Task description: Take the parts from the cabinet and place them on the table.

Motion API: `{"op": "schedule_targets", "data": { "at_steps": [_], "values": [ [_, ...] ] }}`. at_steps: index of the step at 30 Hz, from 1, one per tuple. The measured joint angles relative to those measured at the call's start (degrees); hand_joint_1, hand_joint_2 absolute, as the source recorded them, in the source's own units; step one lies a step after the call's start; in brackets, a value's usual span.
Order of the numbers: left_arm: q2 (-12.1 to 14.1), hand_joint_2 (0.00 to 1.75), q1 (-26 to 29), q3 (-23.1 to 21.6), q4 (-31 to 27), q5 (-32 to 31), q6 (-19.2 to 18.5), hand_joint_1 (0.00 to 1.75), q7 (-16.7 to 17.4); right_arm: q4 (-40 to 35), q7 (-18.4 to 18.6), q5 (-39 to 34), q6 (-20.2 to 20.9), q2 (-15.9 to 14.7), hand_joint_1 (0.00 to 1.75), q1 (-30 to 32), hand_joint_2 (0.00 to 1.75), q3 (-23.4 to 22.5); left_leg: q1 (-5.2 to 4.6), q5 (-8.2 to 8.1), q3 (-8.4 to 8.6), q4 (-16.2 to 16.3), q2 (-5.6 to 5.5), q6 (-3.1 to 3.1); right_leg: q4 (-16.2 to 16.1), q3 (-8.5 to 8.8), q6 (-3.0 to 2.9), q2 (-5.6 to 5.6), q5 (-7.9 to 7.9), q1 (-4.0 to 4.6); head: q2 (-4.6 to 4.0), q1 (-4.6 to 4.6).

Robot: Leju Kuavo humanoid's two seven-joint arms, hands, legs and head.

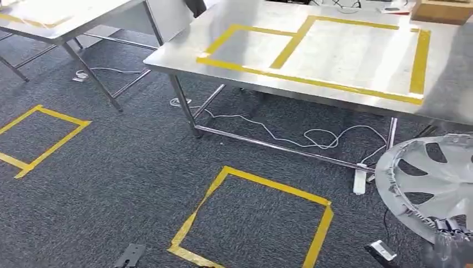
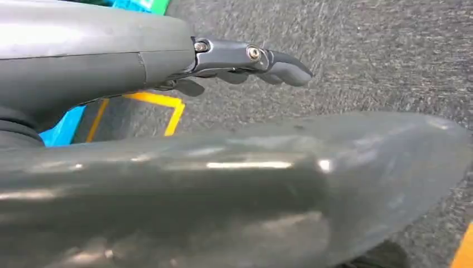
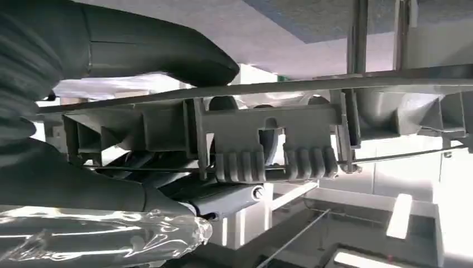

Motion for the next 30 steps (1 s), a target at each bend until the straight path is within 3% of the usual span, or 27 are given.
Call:
{"op": "schedule_targets", "data": {
  "at_steps": [1, 3, 4, 5, 6, 7, 8, 9, 11, 14, 15, 16, 17, 18, 19, 20, 21, 22, 25, 26, 29, 30],
  "values": [
    [0.00, 0.00, -0.01, 0.00, 0.00, 0.07, -0.04, 0.00, 0.00, 0.00, -0.04, 0.00, 0.04, 0.04, 1.75, 0.03, 1.75, 0.02, -0.14, 1.64, 0.02, -1.51, -0.01, 0.37, 0.00, 0.47, -0.10, 0.17, -0.33, 0.15, 0.00, 0.02],
    [0.00, 0.00, -0.06, 0.00, 0.00, 0.11, -0.13, 0.00, -0.02, 0.00, -0.20, 0.00, 0.07, 0.09, 1.75, -0.03, 1.75, 0.02, -0.72, 9.05, 2.61, -9.68, -0.02, 1.64, -0.05, 1.42, -0.08, 0.49, -0.90, 0.43, 0.00, 0.00],
    [0.05, 0.00, -0.08, 0.00, 0.00, 0.13, -0.24, 0.00, -0.02, 0.00, -0.24, 0.00, 0.07, 0.11, 1.75, -0.10, 1.75, 0.02, -1.23, 12.04, 4.27, -14.08, -0.01, 2.57, -0.18, 1.67, -0.06, 0.58, -1.47, 0.37, 0.00, 0.02],
    [0.22, 0.00, -0.13, 0.00, 0.00, 0.15, -0.50, 0.00, -0.07, 0.02, -0.35, 0.00, 0.13, 0.17, 1.75, -0.26, 1.75, 0.04, -1.92, 10.91, 5.06, -16.59, -0.05, 3.26, -0.07, 1.92, 0.34, 0.82, -2.14, 0.77, 0.00, 0.11],
    [0.13, 0.00, -0.29, 0.00, 0.00, 0.15, -0.88, 0.00, -0.11, 0.02, -0.35, -0.02, 0.18, 0.24, 1.75, -0.36, 1.75, 0.04, -1.76, 8.84, 5.37, -17.16, -0.34, 3.03, -0.48, 1.93, 0.75, 1.05, -2.99, 0.77, 0.00, -0.11],
    [0.02, 0.00, -0.28, 0.00, 0.00, 0.17, -0.96, 0.00, -0.11, 0.00, -0.48, -0.04, 0.20, 0.24, 1.75, -0.42, 1.75, 0.04, -1.80, 8.38, 5.82, -18.06, -0.31, 3.04, -1.49, 2.20, 1.02, 1.01, -3.43, 0.72, 0.00, -0.09],
    [0.02, 0.00, -0.26, 0.02, 0.00, 0.22, -0.94, 0.00, -0.11, 0.11, -0.52, -0.04, 0.26, 0.33, 1.75, -0.30, 1.75, 0.13, -1.81, 8.25, 6.51, -18.87, -0.44, 3.18, -0.66, 3.41, 1.57, 0.87, -1.38, 0.73, 0.00, -0.33],
    [-0.17, 0.00, -0.30, 0.02, 0.00, 0.24, -0.92, 0.00, -0.11, 0.13, -0.52, -0.04, 0.31, 0.33, 1.75, -0.43, 1.75, 0.11, -1.56, 8.04, 7.53, -18.93, -0.47, 3.54, -1.37, 4.30, 1.86, 0.77, -2.15, 0.68, -0.02, -0.26],
    [-0.02, 0.00, 0.01, 0.11, 0.00, 0.28, -0.50, 0.00, 0.20, 0.17, -0.55, -0.04, 0.35, 0.37, 1.75, -1.02, 1.75, 0.15, -1.43, 10.16, 9.11, -18.86, 0.03, 4.10, 1.94, 3.30, 2.04, -0.34, -4.40, 0.70, -0.02, 0.20],
    [-0.15, 0.00, -0.27, 0.11, 0.00, 0.63, 0.28, 0.00, 1.03, 0.22, -0.57, 0.00, 0.50, 0.39, 1.75, -1.09, 1.75, 0.17, -1.43, 9.29, 10.38, -18.78, 0.02, 4.39, 13.98, -4.17, 2.60, -0.38, -9.31, 0.74, -0.02, 0.11],
    [-0.22, 0.00, -0.24, 0.11, 0.00, 0.63, 0.41, 0.00, 1.03, 0.26, -0.50, -0.02, 0.57, 0.39, 1.75, -1.07, 1.75, 0.24, -1.34, 8.78, 10.89, -18.78, -0.05, 4.35, 15.15, -5.72, 2.86, -0.41, -11.08, 0.66, -0.02, 0.07],
    [-0.24, 0.00, -0.14, 0.13, 0.00, 0.68, 0.52, 0.00, 1.03, 0.28, -0.48, 0.00, 0.61, 0.39, 1.75, -1.02, 1.75, 0.26, -1.21, 8.14, 11.61, -18.77, -0.19, 4.16, 13.89, -6.12, 3.12, -0.43, -11.30, 0.53, -0.02, 0.13],
    [-0.24, 0.00, -0.02, 0.15, 0.00, 0.70, 0.63, 0.00, 1.03, 0.33, -0.33, -0.04, 0.68, 0.39, 1.75, -0.99, 1.75, 0.26, -1.07, 7.54, 12.39, -18.77, -0.25, 3.96, 11.00, -5.57, 3.19, -0.48, -9.66, 0.42, -0.02, 0.11],
    [-0.26, 0.00, -0.02, 0.17, 0.00, 0.72, 0.77, 0.00, 1.03, 0.33, -0.24, -0.04, 0.72, 0.39, 1.75, -0.96, 1.75, 0.26, -0.91, 6.84, 13.28, -18.77, -0.32, 3.71, 6.57, -4.35, 3.44, -0.56, -6.33, 0.29, -0.02, 0.11],
    [-0.26, 0.00, -0.02, 0.20, 0.00, 0.79, 0.83, 0.00, 1.03, 0.33, -0.20, -0.04, 0.76, 0.39, 1.75, -0.94, 1.75, 0.26, -0.84, 6.15, 14.06, -18.77, -0.32, 3.36, 2.14, -3.06, 3.61, -0.77, -1.86, 0.12, -0.02, 0.17],
    [-0.22, 0.00, -0.07, 0.22, 0.00, 0.94, 0.83, 0.00, 1.05, 0.44, -0.17, -0.02, 0.81, 0.42, 1.75, -0.94, 1.75, 0.33, -1.10, 5.40, 14.82, -18.55, -0.33, 2.90, -0.08, -2.73, 3.57, -1.56, 2.85, 0.15, -0.02, 0.20],
    [-0.22, 0.00, -0.13, 0.22, 0.00, 1.14, 0.87, 0.00, 1.05, 0.50, -0.17, 0.00, 0.90, 0.42, 1.75, -1.17, 1.75, 0.42, -1.22, 4.96, 14.81, -18.55, -0.34, 2.54, -0.05, -2.56, 2.06, -1.38, 1.75, 0.39, -0.02, 0.11],
    [-0.22, 0.00, -0.28, 0.22, 0.00, 1.14, 0.92, 0.00, 1.12, 0.41, -0.17, 0.02, 0.90, 0.46, 1.75, -1.06, 1.75, 0.44, -1.21, 4.72, 14.74, -18.72, -0.27, 2.22, 0.13, -2.03, 1.41, -1.08, 2.62, 0.48, -0.02, -0.11],
    [-0.22, 0.00, -0.46, 0.22, 0.00, 1.14, 1.01, 0.00, 1.18, 0.39, -0.04, -0.02, 0.90, 0.46, 1.75, -0.92, 1.75, 0.44, -1.08, 4.85, 14.51, -17.59, -0.23, 1.60, -0.11, -1.69, 0.72, -0.95, 2.26, 0.25, -0.02, -0.07],
    [-0.22, 0.00, -0.50, 0.22, 0.00, 1.14, 1.05, 0.00, 1.20, 0.39, 0.09, -0.04, 0.90, 0.46, 1.75, -0.95, 1.75, 0.44, -1.09, 4.55, 12.99, -14.72, -0.21, 1.29, -0.12, -1.56, 0.38, -0.97, 2.03, 0.20, -0.02, -0.07],
    [-0.28, 0.00, -0.53, 0.22, 0.00, 1.31, 1.05, 0.00, 1.83, 0.39, 0.09, -0.02, 0.92, 0.48, 1.75, -1.10, 1.75, 0.46, -0.93, -1.88, 4.83, -1.80, -0.21, 0.61, -0.12, -1.48, -0.16, -0.95, 1.50, 0.20, -0.02, -0.24],
    [-0.30, 0.00, -0.49, 0.24, 0.00, 1.29, 1.05, 0.00, 1.95, 0.39, 0.09, 0.00, 0.94, 0.48, 1.75, -1.08, 1.75, 0.46, -0.91, -2.50, 3.07, 0.21, -0.21, 0.60, -0.12, -1.34, -0.24, -0.91, 1.37, 0.21, -0.02, -0.26]
  ]
}}
